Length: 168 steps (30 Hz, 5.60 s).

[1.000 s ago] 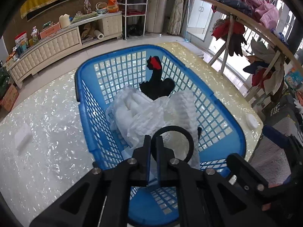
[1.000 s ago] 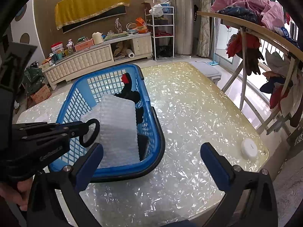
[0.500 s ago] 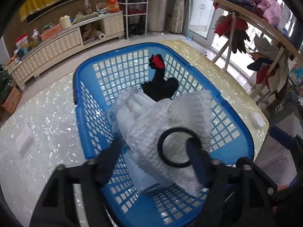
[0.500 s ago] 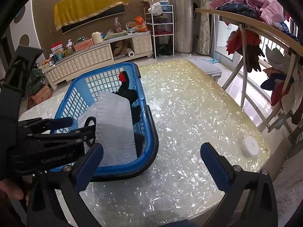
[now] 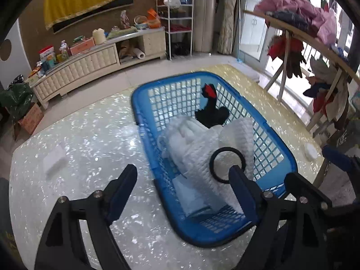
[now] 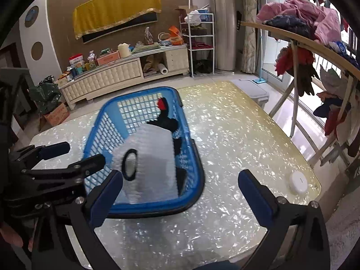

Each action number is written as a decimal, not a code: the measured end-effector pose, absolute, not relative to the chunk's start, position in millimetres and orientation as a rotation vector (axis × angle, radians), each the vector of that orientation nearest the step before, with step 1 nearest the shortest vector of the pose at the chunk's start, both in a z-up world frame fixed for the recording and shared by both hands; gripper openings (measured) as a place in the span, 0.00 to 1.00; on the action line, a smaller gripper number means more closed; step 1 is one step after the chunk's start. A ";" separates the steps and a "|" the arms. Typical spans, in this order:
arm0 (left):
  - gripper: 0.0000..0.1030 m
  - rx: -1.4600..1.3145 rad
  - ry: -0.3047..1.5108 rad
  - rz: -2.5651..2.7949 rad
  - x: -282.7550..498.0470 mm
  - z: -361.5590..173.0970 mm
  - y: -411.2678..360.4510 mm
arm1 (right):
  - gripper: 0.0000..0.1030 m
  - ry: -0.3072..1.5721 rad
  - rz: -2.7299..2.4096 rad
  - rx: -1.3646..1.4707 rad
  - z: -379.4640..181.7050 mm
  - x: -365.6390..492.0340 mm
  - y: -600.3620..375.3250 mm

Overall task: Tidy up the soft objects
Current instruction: 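Withdraw both open tools from the basket back over the table, then close the right gripper on the white sponge on the table, then lift the white sponge with the right gripper and carry it toward the basket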

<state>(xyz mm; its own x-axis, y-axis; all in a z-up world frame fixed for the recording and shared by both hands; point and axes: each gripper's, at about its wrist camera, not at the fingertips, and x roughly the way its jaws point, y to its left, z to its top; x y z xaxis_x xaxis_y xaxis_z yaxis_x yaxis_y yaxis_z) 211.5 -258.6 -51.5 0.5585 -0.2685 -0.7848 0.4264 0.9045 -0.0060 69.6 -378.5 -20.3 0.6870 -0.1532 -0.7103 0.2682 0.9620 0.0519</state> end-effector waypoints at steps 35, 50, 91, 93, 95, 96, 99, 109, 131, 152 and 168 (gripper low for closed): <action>0.82 -0.074 0.858 -0.049 186.1 -42.0 39.6 | 0.99 0.817 0.159 -0.061 -33.1 181.0 -154.4; 0.82 -0.088 0.906 0.050 237.9 -75.9 110.8 | 0.99 0.894 0.261 -0.151 -74.7 258.7 -97.0; 0.82 -0.094 1.056 0.017 387.9 -186.3 176.6 | 0.92 1.083 0.305 -0.208 -183.3 387.2 -40.6; 0.82 -0.093 1.057 0.010 388.7 -186.9 174.9 | 0.86 1.073 0.312 -0.206 -181.3 386.5 -43.8; 0.82 -0.091 1.057 0.009 388.9 -187.7 173.1 | 0.80 1.067 0.327 -0.216 -179.9 385.2 -43.3; 0.82 -0.093 1.057 0.005 391.7 -187.8 172.3 | 0.75 1.066 0.334 -0.220 -179.0 385.1 -42.4; 0.82 -0.088 1.054 -0.011 391.3 -185.7 170.8 | 0.34 1.052 0.339 -0.213 -173.2 383.8 -41.9; 0.82 -0.079 1.053 -0.019 389.9 -182.7 162.8 | 0.21 1.047 0.345 -0.156 -172.4 385.7 -47.0; 0.82 -0.017 1.002 -0.096 318.7 -101.4 75.8 | 0.22 0.973 0.278 -0.084 -78.7 276.3 -105.8; 0.82 0.044 0.969 -0.196 222.2 -55.9 -29.9 | 0.24 0.937 0.204 -0.022 -36.5 162.3 -187.8; 0.82 0.094 0.905 -0.251 182.3 -26.2 -126.0 | 0.25 0.875 0.090 0.049 -18.0 115.3 -265.0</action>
